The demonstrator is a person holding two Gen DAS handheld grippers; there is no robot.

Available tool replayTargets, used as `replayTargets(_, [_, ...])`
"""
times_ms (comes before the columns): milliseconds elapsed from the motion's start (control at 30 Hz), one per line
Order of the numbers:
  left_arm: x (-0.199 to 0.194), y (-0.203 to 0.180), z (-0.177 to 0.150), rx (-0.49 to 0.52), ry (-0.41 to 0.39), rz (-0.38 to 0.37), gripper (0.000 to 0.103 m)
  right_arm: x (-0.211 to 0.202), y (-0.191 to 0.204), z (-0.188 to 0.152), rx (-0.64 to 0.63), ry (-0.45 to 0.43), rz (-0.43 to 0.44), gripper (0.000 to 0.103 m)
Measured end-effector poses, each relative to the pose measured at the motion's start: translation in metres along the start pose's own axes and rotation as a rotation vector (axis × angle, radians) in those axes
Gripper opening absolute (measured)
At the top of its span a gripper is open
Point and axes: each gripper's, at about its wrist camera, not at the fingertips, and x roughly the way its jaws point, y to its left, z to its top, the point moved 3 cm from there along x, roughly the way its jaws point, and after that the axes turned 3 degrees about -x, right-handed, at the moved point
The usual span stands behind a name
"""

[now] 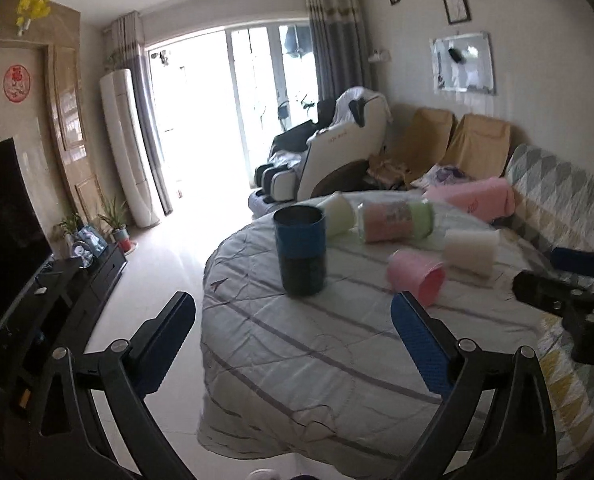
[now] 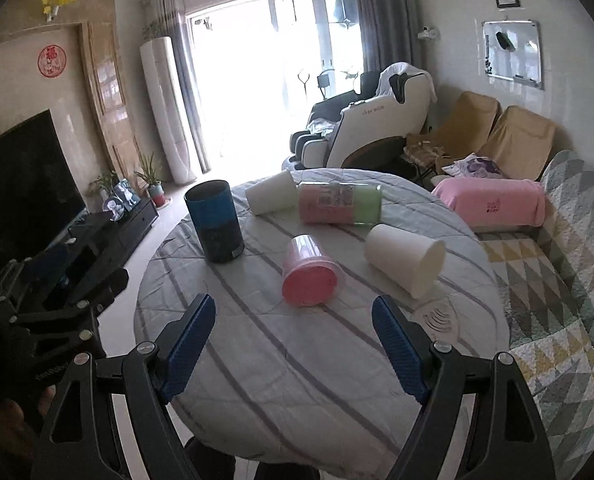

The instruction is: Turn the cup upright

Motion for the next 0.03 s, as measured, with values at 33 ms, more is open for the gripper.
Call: replayTargets(33, [-0.0074,-0.003,0.0001,-0.006,-0.012,-0.014,0.1,-0.0061,-0.0009,-0.0005,0.002,-0.009,-0.001,0.082])
